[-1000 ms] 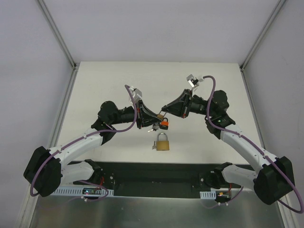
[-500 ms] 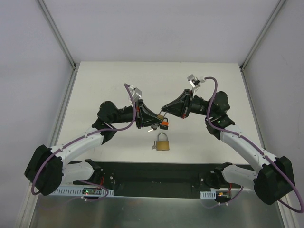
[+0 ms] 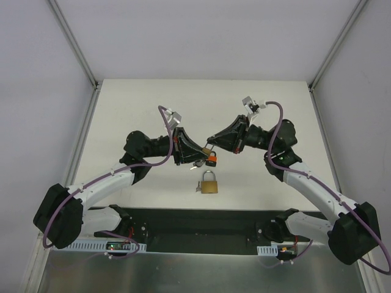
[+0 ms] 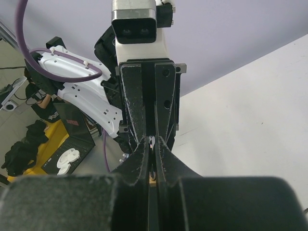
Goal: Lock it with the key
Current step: Lock the lock.
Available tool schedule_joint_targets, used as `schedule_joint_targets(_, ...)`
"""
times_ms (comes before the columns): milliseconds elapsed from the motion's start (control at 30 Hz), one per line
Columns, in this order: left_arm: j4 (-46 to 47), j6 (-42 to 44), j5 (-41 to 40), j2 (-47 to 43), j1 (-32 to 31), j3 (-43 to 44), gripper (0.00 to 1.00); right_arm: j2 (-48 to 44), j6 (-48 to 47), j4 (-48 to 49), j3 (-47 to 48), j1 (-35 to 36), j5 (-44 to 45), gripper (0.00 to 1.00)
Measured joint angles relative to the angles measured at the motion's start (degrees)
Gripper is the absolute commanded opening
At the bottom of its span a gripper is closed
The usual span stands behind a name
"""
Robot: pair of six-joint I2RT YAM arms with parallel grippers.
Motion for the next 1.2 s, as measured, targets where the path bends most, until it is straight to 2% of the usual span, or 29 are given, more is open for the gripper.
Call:
schedule_joint_targets(400,7.6,-6.5,2.1,3.5,1.2,-0.2,0.00,-0.7,0.4,2.5,-2.0,1.2,2.9,0.01)
schedule_joint_targets(1200,8.3,-7.3,5.0,4.1,4.1,-0.1,0.00,0.0,0.3,5.8,-4.4,3.5,7.8,0.00)
